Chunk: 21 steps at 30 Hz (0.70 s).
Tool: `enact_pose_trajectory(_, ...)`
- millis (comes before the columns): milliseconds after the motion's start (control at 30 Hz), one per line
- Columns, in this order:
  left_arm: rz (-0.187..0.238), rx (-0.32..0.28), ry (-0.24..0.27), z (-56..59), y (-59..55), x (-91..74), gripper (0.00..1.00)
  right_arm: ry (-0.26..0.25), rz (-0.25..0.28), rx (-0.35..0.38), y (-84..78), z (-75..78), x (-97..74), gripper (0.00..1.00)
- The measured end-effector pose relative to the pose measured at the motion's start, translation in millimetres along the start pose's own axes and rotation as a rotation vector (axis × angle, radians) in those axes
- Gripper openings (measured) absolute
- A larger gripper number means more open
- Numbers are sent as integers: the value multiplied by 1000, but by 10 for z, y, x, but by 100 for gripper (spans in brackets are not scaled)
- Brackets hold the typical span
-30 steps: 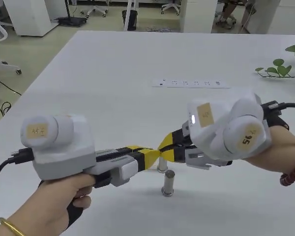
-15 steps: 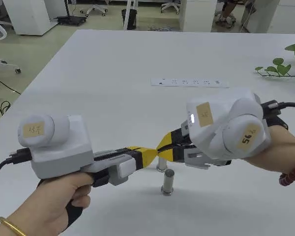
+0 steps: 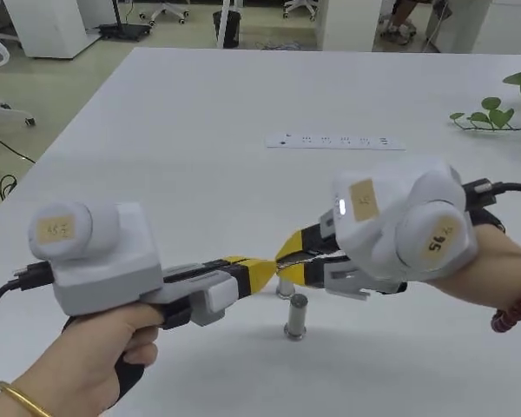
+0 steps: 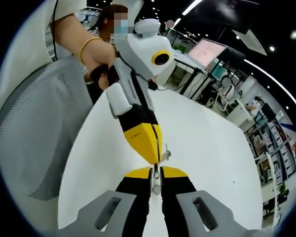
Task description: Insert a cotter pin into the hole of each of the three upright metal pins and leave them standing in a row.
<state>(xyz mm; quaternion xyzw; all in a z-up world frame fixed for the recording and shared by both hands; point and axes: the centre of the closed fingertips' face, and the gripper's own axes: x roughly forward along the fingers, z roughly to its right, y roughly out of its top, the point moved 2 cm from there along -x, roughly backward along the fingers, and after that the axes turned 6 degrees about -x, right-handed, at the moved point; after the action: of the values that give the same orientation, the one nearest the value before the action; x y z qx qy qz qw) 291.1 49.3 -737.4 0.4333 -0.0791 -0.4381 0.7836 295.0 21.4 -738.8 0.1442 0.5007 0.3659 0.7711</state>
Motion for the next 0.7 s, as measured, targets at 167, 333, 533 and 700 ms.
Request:
enact_pose_trajectory(167,5,44,8,-27,14,-6,1,15,33,112,-30,-6,-34,10)
enact_pose_trajectory(333,0,136,7,-38,17,-17,1,36,79,266,-86,3,-78,13)
enact_pose_trajectory(533,-37,239,-6,-12,-20,-26,1,88,141,441,-147,9,-132,17)
enact_pose_trajectory(700,-62,311,-37,36,-58,-23,1,155,197,528,-129,-34,-159,18)
